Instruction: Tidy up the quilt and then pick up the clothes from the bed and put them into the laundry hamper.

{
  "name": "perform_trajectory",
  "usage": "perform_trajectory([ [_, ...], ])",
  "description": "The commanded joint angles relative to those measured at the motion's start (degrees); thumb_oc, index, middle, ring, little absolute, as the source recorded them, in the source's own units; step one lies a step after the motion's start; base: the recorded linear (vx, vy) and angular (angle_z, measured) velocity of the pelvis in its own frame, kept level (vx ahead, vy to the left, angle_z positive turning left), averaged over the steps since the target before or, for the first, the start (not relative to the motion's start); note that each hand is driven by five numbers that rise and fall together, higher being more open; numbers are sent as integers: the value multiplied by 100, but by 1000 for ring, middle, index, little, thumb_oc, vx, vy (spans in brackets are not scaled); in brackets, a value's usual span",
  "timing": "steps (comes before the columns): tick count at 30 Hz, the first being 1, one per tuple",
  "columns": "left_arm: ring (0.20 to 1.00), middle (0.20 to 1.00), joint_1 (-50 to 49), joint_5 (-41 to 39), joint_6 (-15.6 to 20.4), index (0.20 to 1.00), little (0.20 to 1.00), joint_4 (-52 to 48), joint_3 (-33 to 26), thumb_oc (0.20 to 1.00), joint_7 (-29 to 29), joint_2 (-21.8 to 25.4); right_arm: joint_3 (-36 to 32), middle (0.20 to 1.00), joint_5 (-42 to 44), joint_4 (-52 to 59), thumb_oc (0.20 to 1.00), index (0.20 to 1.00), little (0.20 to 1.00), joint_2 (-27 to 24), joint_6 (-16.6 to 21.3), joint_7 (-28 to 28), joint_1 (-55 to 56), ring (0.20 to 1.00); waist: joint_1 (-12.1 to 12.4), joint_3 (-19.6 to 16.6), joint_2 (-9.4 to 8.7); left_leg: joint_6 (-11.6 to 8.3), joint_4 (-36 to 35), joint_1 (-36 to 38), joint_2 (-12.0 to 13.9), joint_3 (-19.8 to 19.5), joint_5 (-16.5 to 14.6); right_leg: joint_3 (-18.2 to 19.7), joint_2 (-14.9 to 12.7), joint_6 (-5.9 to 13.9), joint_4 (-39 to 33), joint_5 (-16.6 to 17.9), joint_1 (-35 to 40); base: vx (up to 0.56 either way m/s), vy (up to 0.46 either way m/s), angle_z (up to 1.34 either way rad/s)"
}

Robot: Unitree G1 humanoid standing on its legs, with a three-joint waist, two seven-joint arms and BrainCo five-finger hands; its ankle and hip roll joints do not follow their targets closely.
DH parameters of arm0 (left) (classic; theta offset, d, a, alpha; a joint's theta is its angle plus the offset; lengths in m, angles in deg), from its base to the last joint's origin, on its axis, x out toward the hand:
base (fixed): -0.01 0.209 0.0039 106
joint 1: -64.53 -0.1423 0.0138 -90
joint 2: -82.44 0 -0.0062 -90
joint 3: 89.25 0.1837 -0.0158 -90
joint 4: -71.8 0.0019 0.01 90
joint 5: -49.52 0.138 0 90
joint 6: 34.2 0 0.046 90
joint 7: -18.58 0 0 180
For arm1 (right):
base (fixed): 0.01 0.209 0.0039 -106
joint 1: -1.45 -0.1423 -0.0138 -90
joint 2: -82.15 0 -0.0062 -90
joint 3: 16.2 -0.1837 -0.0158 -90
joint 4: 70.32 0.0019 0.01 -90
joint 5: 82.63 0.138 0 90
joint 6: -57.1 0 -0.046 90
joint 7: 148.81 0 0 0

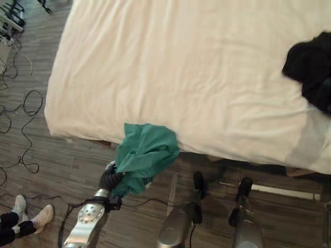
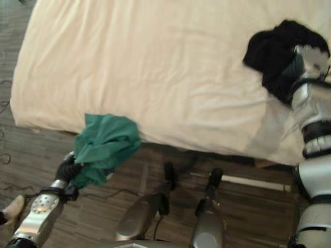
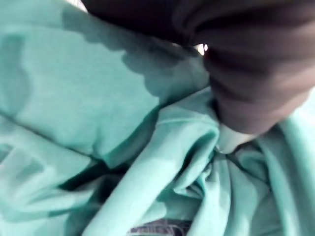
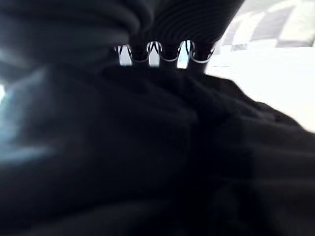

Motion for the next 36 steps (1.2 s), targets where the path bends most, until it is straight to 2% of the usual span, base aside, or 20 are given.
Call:
perform_trajectory([
  [1, 200, 200, 88, 605, 96, 200, 200, -27, -492, 200, -109, 24, -1006, 200, 1548, 2204, 200, 200, 200, 1112, 726, 249, 2980, 200, -447, -393, -887, -324, -8, 472, 525, 367, -411, 186, -475, 600, -125, -202, 462, 63, 15, 5],
  [2, 200, 200, 90, 605, 95, 200, 200, -28, -466, 200, -111, 39, -1054, 200, 1542, 2246, 200, 200, 200, 1118, 711, 257, 3043, 200, -423, -398, -893, -324, -8, 482, 522, 366, -413, 184, -477, 602, -128, -204, 474, 114, 58, 8],
  [3, 200, 200, 85, 848, 39, 200, 200, 194, -753, 200, -262, -170, -1493, 200, 2221, 2791, 200, 200, 200, 1935, 989, 667, 4133, 200, -579, -592, -1046, -260, -8, 746, 501, 341, -496, 181, -454, 625, 32, -248, 632, 54, 46, -19],
  [4, 200, 200, 83, 849, 40, 200, 200, 194, -743, 200, -263, -164, -1507, 200, 2221, 2808, 200, 200, 200, 1939, 982, 672, 4157, 200, -571, -592, -1051, -259, -8, 754, 498, 341, -498, 182, -457, 627, 36, -252, 638, 92, 61, -23],
  [6, 200, 200, 25, 1158, -52, 200, 200, 482, -988, 200, -476, -516, -1767, 200, 2840, 3122, 200, 200, 200, 2830, 1093, 1185, 5121, 200, -701, -797, -1159, -207, -8, 1062, 451, 202, -580, 287, -383, 621, 418, -353, 859, 89, 52, -17],
  [7, 200, 200, 23, 1159, -51, 200, 200, 482, -984, 200, -477, -515, -1769, 200, 2841, 3126, 200, 200, 200, 2831, 1092, 1186, 5128, 200, -699, -796, -1161, -207, -8, 1067, 450, 201, -581, 286, -385, 622, 423, -358, 862, 52, -16, -5],
  [8, 200, 200, 58, 1283, -52, 200, 200, 706, -972, 200, -632, -713, -1818, 200, 2750, 3218, 200, 200, 200, 3121, 1077, 1304, 5523, 200, -863, -878, -1185, -177, -8, 1097, 430, -102, -600, 926, 25, 535, 656, -621, 911, -1, -53, 0],
  [9, 200, 200, 60, 1284, -50, 200, 200, 707, -971, 200, -633, -713, -1818, 200, 2749, 3220, 200, 200, 200, 3121, 1076, 1303, 5524, 200, -865, -890, -1183, -178, -8, 1079, 433, -103, -589, 925, 28, 529, 657, -613, 893, 24, -8, 43],
  [10, 200, 200, 90, 1172, -8, 200, 200, 826, -1029, 200, -797, -937, -1602, 200, 2608, 2917, 200, 200, 200, 3246, 1066, 1171, 5437, 200, -768, -932, -1134, -121, -8, 1199, 350, -377, -614, 1574, 392, 464, 514, -942, 1093, 16, 42, 67],
  [14, 200, 200, -63, 1076, 43, 200, 200, 900, -1086, 200, -930, -1165, -1274, 200, 2533, 2688, 200, 200, 200, 3328, 1047, 1133, 5262, 200, -601, -1028, -1103, -75, -8, 1189, 227, -752, -580, 1559, 493, 304, 212, -965, 1346, 23, -43, 61],
  [18, 200, 200, 5, 950, 107, 200, 200, 1138, -952, 200, -1080, -1372, -722, 200, 2355, 2626, 200, 200, 200, 3275, 1071, 1181, 4871, 200, -96, -1040, -1064, -319, -8, 914, 176, -1116, -378, 512, 329, 329, -317, -929, 1740, -58, -33, 92],
  [20, 200, 200, 155, 1044, 107, 200, 200, 1261, -825, 200, -1191, -1400, -669, 200, 2330, 2663, 200, 200, 200, 3262, 1086, 1060, 4708, 200, -44, -1044, -1071, -324, -8, 760, 358, -521, -325, -104, 154, 386, -378, -938, 1847, -69, 94, 223],
  [21, 200, 200, 169, 1024, 108, 200, 200, 1213, -788, 200, -1264, -1412, -614, 200, 2352, 2757, 200, 200, 200, 3308, 1071, 936, 4599, 200, -65, -1060, -1114, -328, 22, 866, 655, 518, -441, -561, -23, 465, -378, -982, 2025, -4, 131, 259],
  [22, 200, 200, 169, 1024, 107, 200, 200, 1212, -789, 200, -1264, -1412, -614, 200, 2352, 2757, 200, 200, 200, 3308, 1071, 936, 4599, 200, -66, -1058, -1114, -328, 21, 868, 654, 518, -442, -561, -23, 465, -378, -982, 2028, -46, 240, 321],
  [23, 200, 200, 168, 1002, 131, 200, 200, 1199, -825, 200, -1349, -1420, -705, 200, 2450, 2805, 200, 200, 200, 3371, 1078, 843, 4615, 200, -106, -1116, -1115, -302, 63, 915, 953, 1574, -434, -1160, -177, 465, -332, -891, 2140, -65, 148, 208],
  [26, 200, 200, 55, 966, 88, 200, 200, 1150, -863, 200, -1312, -1442, -831, 200, 2472, 2765, 200, 200, 200, 3488, 993, 746, 4769, 200, -16, -1264, -1083, -305, 98, 1029, 995, 1956, -255, -1646, -227, 419, -192, -902, 2435, 80, 273, 213],
  [29, 200, 200, -50, 1298, -6, 200, 200, 1178, -874, 200, -1245, -1376, -997, 200, 2365, 2650, 200, 200, 200, 3679, 906, 779, 5015, 200, 208, -1340, -1187, 28, 32, 1055, 562, 1539, -506, -2160, -684, 530, 1012, -861, 2529, 233, 317, 233],
  [31, 200, 200, 65, 1484, -72, 200, 200, 1313, -787, 200, -1361, -1323, -1007, 200, 2323, 2721, 200, 200, 200, 3747, 895, 762, 5089, 200, 14, -1241, -1197, 224, -8, 1260, 313, 1268, -787, -1731, -967, 567, 2170, -735, 2094, 226, 277, 196],
  [33, 200, 200, 316, 1495, -49, 200, 200, 1428, -626, 200, -1524, -1351, -1013, 200, 2423, 2871, 200, 200, 200, 3809, 869, 745, 5136, 200, -316, -1050, -1086, 172, -8, 1435, 328, 915, -816, -494, -451, 443, 2559, -1053, 1243, 159, 148, 185],
  [36, 200, 200, 498, 1502, -1, 200, 200, 1541, -345, 200, -1538, -1469, -1074, 200, 2582, 2874, 200, 200, 200, 3806, 916, 662, 5280, 200, -469, -905, -971, 115, -8, 1434, 273, 407, -703, 89, 34, 295, 1707, -1238, 963, 75, -15, 108],
])
